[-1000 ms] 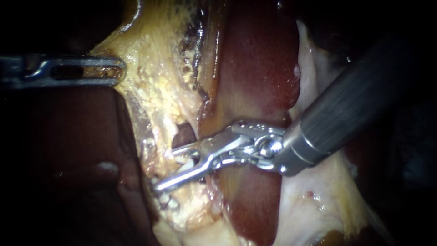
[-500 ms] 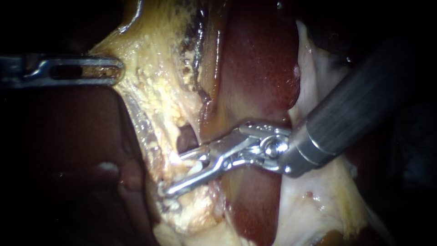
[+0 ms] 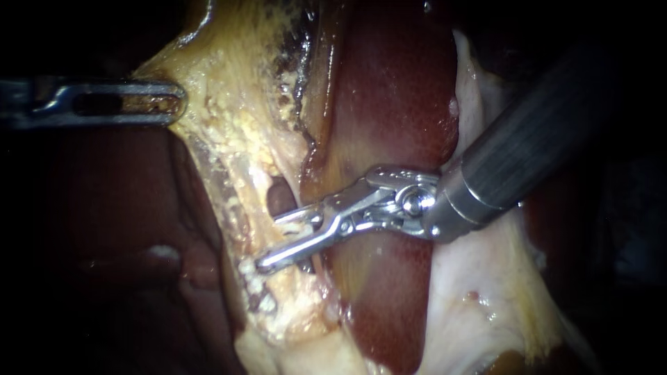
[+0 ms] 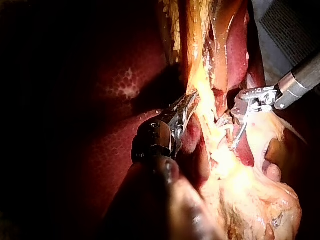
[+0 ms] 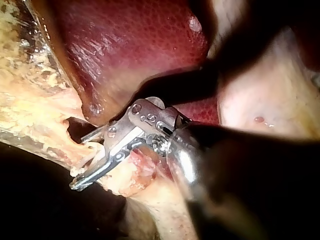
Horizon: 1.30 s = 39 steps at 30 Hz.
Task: Clipping third clip left tube
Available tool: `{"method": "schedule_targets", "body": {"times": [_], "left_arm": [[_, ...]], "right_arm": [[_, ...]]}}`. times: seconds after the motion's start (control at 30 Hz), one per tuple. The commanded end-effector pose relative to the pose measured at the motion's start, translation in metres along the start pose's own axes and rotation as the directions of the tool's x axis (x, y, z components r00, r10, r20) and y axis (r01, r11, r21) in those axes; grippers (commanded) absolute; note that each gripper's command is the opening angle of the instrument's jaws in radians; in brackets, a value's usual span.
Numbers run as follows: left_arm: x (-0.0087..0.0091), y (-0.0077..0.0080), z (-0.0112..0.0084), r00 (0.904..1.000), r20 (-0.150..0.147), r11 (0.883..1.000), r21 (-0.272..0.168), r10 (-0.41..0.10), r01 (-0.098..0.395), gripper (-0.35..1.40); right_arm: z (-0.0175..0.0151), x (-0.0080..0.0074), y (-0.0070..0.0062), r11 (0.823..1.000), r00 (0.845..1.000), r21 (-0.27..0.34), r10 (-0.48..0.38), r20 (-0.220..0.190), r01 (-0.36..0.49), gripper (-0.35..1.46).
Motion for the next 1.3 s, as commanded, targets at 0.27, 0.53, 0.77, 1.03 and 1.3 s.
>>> {"method": "schedule_targets", "body": {"times": [0.27,0.53,0.77,1.03,1.3], "left_arm": [[0.0,-0.0002,-0.0002,1.0,0.002,1.0,0.0,-0.002,0.002,-0.35],[0.0,-0.0003,-0.0002,1.0,0.002,1.0,0.0,-0.002,0.002,-0.35],[-0.0001,-0.0005,-0.0004,1.0,0.002,1.0,0.0,0.003,-0.003,-0.35],[-0.0003,-0.0006,-0.0006,1.0,0.006,1.0,0.003,0.001,-0.001,-0.35],[-0.0003,-0.0006,-0.0005,1.0,0.006,1.0,0.003,0.0,0.0,-0.35]], "right_arm": [[-0.0004,0.0007,0.0,1.0,1.0,-0.018,0.006,-0.017,-0.006,0.44],[-0.0013,0.0015,-0.0001,0.999,0.999,-0.04,0.007,-0.035,-0.008,0.44],[-0.0015,0.0012,-0.0009,1.0,1.0,-0.011,0.006,-0.016,-0.006,0.45],[-0.0013,0.0005,-0.0032,0.999,1.0,0.054,0.002,0.031,-0.003,0.44],[0.0009,0.0002,-0.0044,0.991,1.0,0.134,-0.014,0.018,0.012,0.43]]}}
